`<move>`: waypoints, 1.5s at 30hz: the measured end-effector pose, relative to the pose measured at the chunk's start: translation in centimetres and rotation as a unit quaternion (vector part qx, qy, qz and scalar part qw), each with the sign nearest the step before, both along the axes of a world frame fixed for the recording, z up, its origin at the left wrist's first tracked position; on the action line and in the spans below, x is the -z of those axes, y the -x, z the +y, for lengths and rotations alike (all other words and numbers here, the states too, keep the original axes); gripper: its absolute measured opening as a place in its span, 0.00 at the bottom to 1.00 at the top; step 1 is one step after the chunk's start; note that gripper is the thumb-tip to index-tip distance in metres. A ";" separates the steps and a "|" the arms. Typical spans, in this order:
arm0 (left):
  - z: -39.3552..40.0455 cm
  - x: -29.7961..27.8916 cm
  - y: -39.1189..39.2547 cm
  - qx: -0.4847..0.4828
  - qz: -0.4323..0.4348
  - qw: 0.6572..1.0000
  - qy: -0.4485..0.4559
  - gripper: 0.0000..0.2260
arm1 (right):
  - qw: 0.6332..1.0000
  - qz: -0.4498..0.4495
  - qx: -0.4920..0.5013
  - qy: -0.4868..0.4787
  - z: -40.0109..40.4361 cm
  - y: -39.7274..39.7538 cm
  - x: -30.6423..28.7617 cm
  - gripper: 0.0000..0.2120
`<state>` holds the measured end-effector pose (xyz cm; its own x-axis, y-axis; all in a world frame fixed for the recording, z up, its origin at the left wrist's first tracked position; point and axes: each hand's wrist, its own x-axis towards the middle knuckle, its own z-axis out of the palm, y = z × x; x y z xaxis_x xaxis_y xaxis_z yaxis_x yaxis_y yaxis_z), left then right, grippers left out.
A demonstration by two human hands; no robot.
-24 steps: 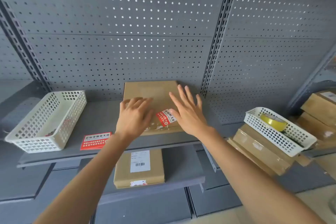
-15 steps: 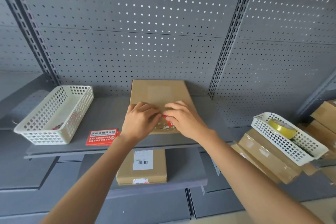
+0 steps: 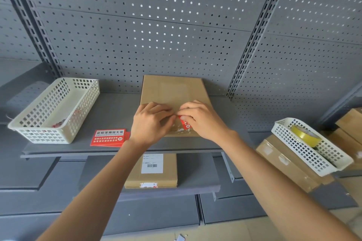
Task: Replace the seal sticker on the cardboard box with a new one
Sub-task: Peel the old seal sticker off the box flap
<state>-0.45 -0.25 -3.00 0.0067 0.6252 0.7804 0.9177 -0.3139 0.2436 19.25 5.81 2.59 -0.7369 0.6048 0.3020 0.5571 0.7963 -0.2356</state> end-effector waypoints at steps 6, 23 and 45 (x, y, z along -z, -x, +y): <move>0.2 0.3 0.0 -0.001 -0.002 1.000 -0.012 0.06 | 1.000 -0.009 0.001 0.015 0.0 0.0 -0.6 0.09; 0.2 0.3 0.0 -0.006 -0.002 1.000 -0.016 0.08 | 0.989 -0.111 -0.071 -0.067 1.2 1.1 -2.4 0.05; 0.0 0.2 -0.2 -0.002 -0.009 1.000 -0.009 0.07 | 0.994 -0.093 -0.057 -0.028 0.9 0.5 -1.8 0.08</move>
